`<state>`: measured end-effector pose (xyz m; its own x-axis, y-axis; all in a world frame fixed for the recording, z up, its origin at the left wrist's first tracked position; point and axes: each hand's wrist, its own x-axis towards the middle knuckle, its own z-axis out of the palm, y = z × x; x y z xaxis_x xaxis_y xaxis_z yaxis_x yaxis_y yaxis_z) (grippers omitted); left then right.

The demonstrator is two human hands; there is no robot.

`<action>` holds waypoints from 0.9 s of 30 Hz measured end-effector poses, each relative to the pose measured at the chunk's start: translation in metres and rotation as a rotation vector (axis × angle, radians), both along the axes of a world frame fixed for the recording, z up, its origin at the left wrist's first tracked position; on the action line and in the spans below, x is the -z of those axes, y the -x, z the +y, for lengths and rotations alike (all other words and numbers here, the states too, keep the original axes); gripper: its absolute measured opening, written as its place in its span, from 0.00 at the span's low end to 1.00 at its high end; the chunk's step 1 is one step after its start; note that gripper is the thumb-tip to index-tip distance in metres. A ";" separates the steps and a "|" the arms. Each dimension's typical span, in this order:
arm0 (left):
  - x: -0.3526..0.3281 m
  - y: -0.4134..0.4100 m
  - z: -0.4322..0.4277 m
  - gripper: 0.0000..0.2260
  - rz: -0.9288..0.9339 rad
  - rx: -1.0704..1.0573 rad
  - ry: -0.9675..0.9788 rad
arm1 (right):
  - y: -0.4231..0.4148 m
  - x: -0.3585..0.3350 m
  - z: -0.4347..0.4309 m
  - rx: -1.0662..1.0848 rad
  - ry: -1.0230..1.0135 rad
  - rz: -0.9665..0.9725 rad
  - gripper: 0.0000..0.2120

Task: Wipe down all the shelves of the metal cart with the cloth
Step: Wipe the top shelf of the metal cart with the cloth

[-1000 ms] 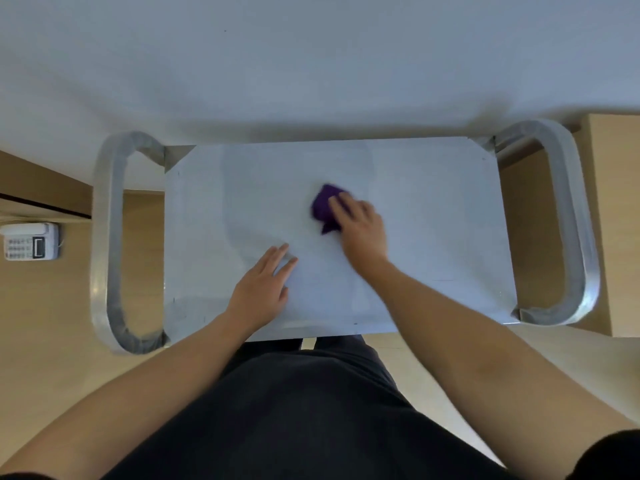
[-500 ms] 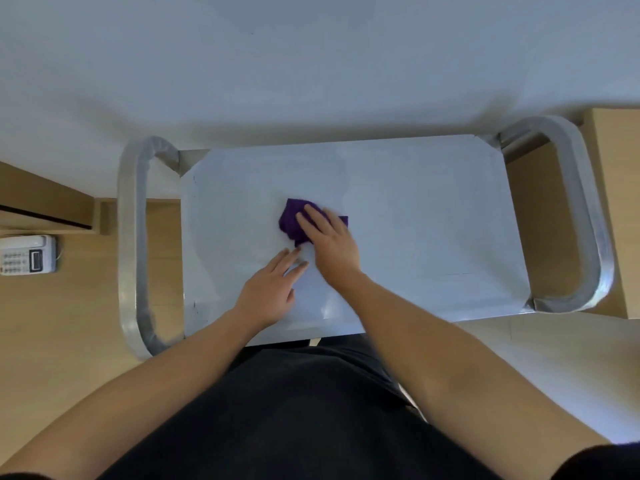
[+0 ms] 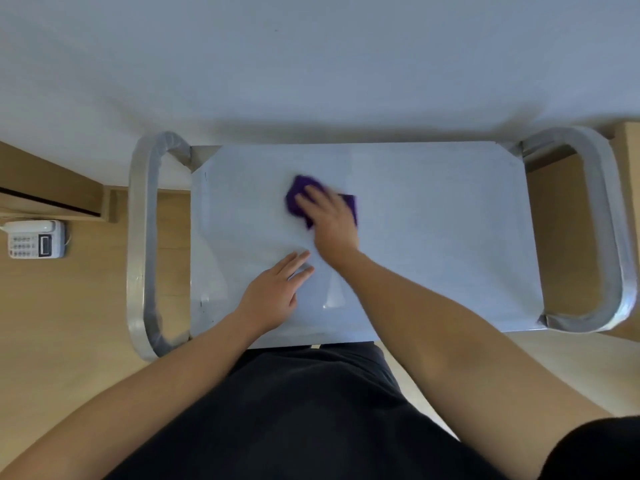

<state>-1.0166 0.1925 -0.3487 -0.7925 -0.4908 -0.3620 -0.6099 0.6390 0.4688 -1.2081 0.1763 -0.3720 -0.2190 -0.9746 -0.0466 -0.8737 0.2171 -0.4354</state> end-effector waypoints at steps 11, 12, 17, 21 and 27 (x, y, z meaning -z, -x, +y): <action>-0.004 0.004 -0.001 0.26 0.000 -0.009 -0.015 | 0.125 -0.005 0.009 0.736 -0.052 -0.055 0.31; -0.004 0.004 -0.001 0.26 -0.001 -0.009 -0.017 | 0.120 -0.008 -0.002 0.825 -0.073 -0.074 0.30; -0.005 0.002 -0.004 0.26 -0.001 -0.005 -0.025 | 0.034 -0.002 -0.042 0.389 0.021 -0.100 0.26; -0.004 0.000 -0.007 0.26 -0.009 0.012 -0.027 | -0.005 -0.009 -0.044 -0.135 -0.031 -0.096 0.26; -0.007 0.005 -0.011 0.27 -0.032 0.010 -0.052 | 0.067 -0.002 -0.037 0.383 0.023 -0.112 0.28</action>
<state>-1.0213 0.1815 -0.3419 -0.7851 -0.4627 -0.4116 -0.6185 0.6205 0.4821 -1.2755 0.1393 -0.3702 -0.5616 -0.8244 -0.0702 -0.6783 0.5074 -0.5315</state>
